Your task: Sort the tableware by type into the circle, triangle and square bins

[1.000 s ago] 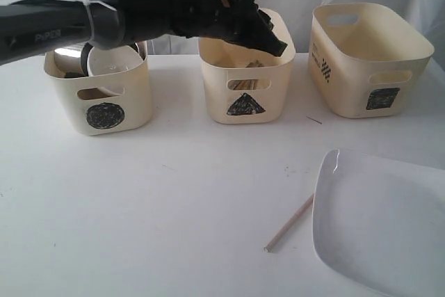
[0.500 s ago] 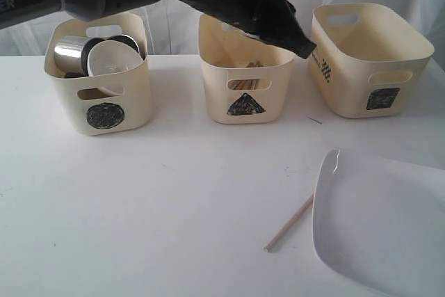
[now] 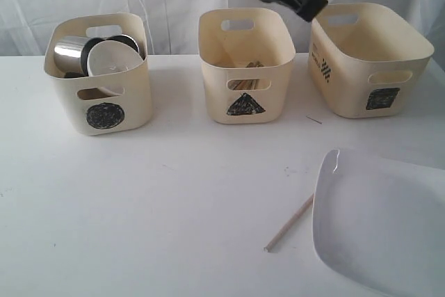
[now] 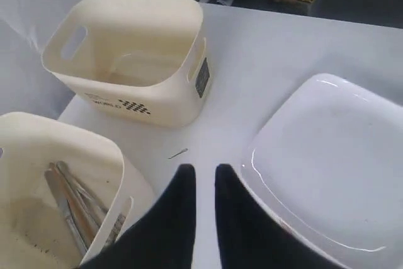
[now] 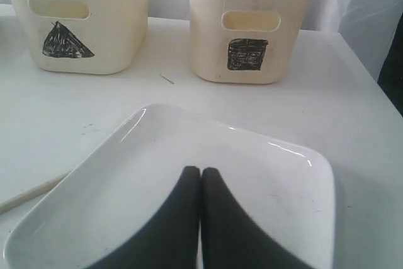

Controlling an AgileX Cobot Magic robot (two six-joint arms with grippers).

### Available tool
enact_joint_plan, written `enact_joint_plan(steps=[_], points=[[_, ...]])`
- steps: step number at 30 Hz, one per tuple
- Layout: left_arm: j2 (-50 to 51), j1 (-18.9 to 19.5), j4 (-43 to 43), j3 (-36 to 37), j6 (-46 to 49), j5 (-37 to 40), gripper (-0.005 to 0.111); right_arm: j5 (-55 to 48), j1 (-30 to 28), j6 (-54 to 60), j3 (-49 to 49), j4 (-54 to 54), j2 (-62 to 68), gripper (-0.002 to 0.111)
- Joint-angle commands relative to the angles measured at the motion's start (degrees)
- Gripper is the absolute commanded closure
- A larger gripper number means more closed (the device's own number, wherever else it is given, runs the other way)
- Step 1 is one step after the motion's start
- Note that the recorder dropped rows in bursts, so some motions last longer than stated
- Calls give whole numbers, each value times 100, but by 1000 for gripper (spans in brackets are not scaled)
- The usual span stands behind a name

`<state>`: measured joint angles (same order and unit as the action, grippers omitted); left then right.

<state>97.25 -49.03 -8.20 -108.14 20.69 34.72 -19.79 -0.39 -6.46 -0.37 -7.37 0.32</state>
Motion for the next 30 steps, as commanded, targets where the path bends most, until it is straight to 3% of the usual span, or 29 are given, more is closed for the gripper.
enact_joint_plan(steps=[1,13,23,30], points=[[-1082,-32,-324,510,227,257,89,14,-18,17,37,8,-32,108],[-5505,-32,-324,4136,295,130,89,14,-18,17,37,8,-32,108],[-8003,-32,112,5643,-807,289,89,14,-18,17,37,8,-32,108],[-8197,-32,1457,6284,-2377,1039,83,14,-18,17,37,8,-32,108]])
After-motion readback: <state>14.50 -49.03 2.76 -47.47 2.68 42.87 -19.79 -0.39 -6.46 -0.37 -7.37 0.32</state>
